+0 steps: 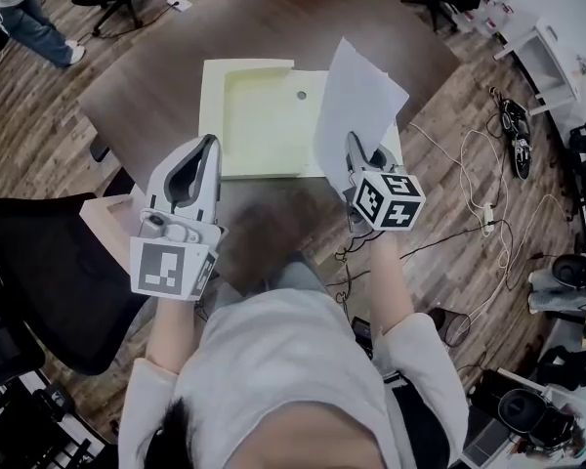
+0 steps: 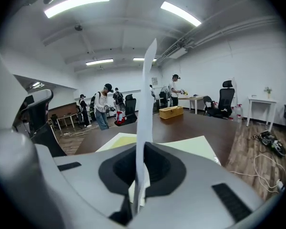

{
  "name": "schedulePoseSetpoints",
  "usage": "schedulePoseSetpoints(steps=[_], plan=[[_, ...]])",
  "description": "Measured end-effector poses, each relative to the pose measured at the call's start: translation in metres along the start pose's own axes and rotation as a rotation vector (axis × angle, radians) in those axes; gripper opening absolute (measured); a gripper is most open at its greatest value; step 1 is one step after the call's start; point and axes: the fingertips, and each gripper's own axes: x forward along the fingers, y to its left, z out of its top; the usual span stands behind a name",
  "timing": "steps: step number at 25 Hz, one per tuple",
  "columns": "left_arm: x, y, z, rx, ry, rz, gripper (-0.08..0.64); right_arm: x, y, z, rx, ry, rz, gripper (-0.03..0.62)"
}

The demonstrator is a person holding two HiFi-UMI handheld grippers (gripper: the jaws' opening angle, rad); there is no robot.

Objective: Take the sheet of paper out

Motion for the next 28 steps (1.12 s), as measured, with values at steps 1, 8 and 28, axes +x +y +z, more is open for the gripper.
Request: schedulePoseSetpoints(steps=[1, 8, 28], plan=[[0.0, -0.002, 0.001, 0.0, -0.001, -0.009, 0.009, -0.005, 0.001, 0.002, -0.004, -0.008, -0.007, 0.014], [-0.002, -0.012, 0.004, -0.004, -0.012, -0.069, 0.009, -0.039, 0.012, 0.014, -0.063, -0.075, -0.058, 0.014], [-0.01, -0.034, 0.015, -0.005, -0.021, -0.149, 0.009, -0.12, 0.048, 0.051, -0.175, -0.244, -0.142, 0.014]])
